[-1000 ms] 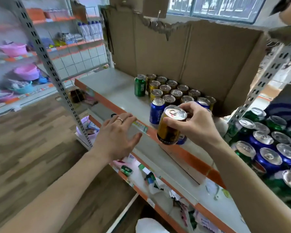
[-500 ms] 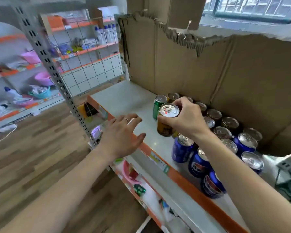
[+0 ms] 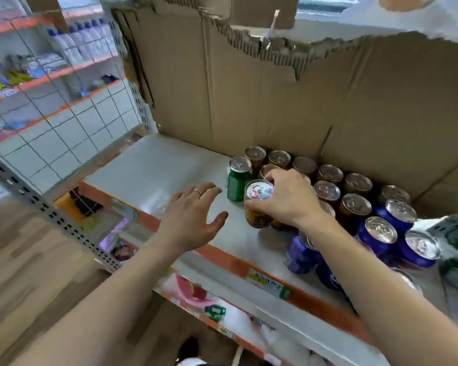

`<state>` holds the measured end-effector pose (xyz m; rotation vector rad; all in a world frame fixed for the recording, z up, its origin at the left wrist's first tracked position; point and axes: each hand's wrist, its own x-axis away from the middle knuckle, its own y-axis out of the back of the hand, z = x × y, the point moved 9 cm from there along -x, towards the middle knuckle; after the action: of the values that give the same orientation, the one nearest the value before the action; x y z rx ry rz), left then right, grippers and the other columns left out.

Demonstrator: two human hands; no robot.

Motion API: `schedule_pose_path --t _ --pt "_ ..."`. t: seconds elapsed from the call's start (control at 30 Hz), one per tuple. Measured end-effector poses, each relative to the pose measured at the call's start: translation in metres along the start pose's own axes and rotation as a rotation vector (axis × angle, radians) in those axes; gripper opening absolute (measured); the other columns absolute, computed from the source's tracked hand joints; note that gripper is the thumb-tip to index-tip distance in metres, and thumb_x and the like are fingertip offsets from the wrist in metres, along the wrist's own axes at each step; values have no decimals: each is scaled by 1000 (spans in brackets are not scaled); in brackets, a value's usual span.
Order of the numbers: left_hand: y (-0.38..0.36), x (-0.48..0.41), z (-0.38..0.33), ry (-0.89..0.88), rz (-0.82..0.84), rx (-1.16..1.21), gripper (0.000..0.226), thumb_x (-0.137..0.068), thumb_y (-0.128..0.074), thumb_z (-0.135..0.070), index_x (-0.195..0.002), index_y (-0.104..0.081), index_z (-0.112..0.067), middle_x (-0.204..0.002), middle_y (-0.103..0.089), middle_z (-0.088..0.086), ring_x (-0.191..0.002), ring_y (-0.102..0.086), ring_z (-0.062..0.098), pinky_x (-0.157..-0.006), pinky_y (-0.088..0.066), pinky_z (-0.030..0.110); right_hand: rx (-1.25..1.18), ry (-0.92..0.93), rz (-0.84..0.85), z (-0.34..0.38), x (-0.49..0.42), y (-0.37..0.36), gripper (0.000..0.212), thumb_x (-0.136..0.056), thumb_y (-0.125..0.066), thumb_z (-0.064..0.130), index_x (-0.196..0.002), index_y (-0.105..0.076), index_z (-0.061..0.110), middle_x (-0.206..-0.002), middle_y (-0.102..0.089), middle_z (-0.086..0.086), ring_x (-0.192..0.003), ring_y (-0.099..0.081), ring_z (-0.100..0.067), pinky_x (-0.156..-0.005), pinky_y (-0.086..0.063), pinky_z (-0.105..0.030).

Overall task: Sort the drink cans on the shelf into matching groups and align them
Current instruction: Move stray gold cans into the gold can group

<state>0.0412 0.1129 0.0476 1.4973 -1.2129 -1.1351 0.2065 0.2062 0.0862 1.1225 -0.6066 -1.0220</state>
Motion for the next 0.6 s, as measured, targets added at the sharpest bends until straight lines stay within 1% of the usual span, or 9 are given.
schedule_pose_path --t 0.1,0.17,0.23,0.27,0.3,0.4,0.5,0.57,0.6 --pt "-7 -22 9 -106 39 29 63 -89 -40 -60 -142 -45 -26 -146 -47 -8 -124 -51 22 -101 -37 38 116 -97 -35 4 -1 -6 62 -65 -67 72 -99 -62 21 -90 -51 2 -103 -52 -25 -89 -37 -40" --pt "-11 -34 15 -172 42 48 59 -92 -46 -57 -142 -45 -25 -146 -46 -7 -124 -51 22 -98 -37 37 179 -150 -35 3 -2 -13 71 -65 -64 76 -107 -63 19 -104 -56 -1 -115 -47 -25 -98 -32 -42" --pt "-14 -43 19 -231 35 61 57 -93 -51 -54 -141 -45 -24 -146 -46 -7 -124 -51 22 -95 -38 36 256 -192 -27 2 -2 -23 90 -61 -54 86 -117 -62 16 -125 -55 0 -125 -41 -23 -104 -28 -44" --pt "-16 -47 21 -256 40 65 57 -93 -50 -54 -142 -44 -24 -146 -45 -7 -124 -50 22 -95 -38 36 290 -208 -27 1 -1 -28 97 -58 -47 89 -120 -62 16 -131 -54 1 -128 -39 -22 -107 -25 -44" --pt "-19 -51 23 -282 46 68 57 -94 -49 -54 -142 -43 -24 -147 -44 -7 -125 -49 21 -97 -38 37 310 -222 -31 0 0 -32 99 -59 -46 90 -122 -62 15 -133 -53 1 -130 -39 -22 -110 -23 -44" --pt "-26 -62 24 -337 67 103 58 -93 -48 -55 -143 -43 -24 -146 -44 -6 -126 -47 21 -100 -39 39 363 -247 -66 0 5 -38 85 -71 -54 82 -122 -60 14 -130 -55 0 -128 -41 -22 -114 -20 -43" --pt "-33 -69 22 -361 108 167 62 -91 -48 -54 -143 -44 -22 -146 -46 -2 -127 -48 24 -104 -41 42 419 -265 -71 5 14 -42 77 -78 -53 75 -125 -57 15 -134 -52 -1 -130 -40 -22 -117 -16 -45" --pt "-36 -73 19 -378 116 186 60 -91 -52 -50 -143 -43 -21 -145 -46 0 -125 -50 26 -103 -42 45 397 -290 -75 7 21 -43 75 -80 -54 73 -130 -53 18 -139 -49 1 -133 -37 -22 -118 -14 -48" --pt "-35 -76 18 -383 100 202 59 -91 -52 -50 -140 -45 -20 -142 -48 1 -123 -52 28 -100 -45 46 381 -299 -84 8 25 -41 75 -80 -55 72 -133 -52 20 -140 -48 2 -134 -35 -21 -118 -12 -48"
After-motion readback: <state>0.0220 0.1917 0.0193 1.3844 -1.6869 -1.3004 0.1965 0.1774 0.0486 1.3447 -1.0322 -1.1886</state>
